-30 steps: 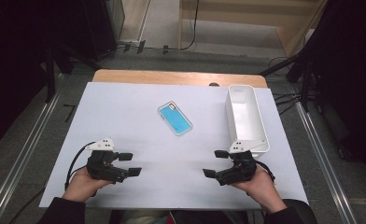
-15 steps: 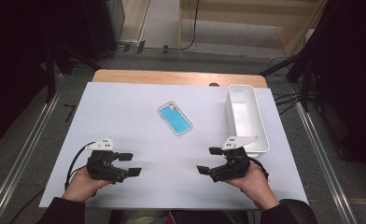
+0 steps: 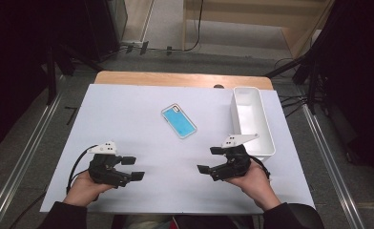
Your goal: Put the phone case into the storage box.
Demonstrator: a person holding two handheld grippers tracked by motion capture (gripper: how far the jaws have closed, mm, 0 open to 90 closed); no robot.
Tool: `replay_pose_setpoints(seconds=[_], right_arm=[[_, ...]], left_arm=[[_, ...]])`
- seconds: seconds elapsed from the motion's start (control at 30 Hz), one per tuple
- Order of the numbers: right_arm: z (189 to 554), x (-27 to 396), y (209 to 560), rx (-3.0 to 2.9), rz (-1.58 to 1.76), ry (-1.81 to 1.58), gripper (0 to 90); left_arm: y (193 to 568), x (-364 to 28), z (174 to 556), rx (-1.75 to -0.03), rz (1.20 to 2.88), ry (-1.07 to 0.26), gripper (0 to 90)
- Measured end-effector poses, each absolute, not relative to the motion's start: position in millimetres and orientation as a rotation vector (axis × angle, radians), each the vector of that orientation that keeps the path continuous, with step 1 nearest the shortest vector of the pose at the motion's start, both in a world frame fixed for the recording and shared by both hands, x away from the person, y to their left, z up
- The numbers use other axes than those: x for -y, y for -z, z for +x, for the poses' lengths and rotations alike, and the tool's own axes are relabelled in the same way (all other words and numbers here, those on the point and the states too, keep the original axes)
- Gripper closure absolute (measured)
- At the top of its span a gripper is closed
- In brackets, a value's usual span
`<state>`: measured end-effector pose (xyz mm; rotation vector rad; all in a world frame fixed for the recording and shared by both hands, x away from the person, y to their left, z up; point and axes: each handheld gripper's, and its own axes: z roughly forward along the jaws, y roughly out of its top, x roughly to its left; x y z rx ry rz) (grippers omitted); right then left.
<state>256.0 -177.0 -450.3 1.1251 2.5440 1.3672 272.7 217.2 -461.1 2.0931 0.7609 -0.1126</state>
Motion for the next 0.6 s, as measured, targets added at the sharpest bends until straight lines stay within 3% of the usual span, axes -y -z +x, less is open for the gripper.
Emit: replay_pose_setpoints(seconds=[0.6], right_arm=[[276.2,157.4,442.4,-2.548,1.129,-1.371,12.4]], left_arm=[[460.9,-217.6,272.6,-0.762,2.088,0.116,23.5]])
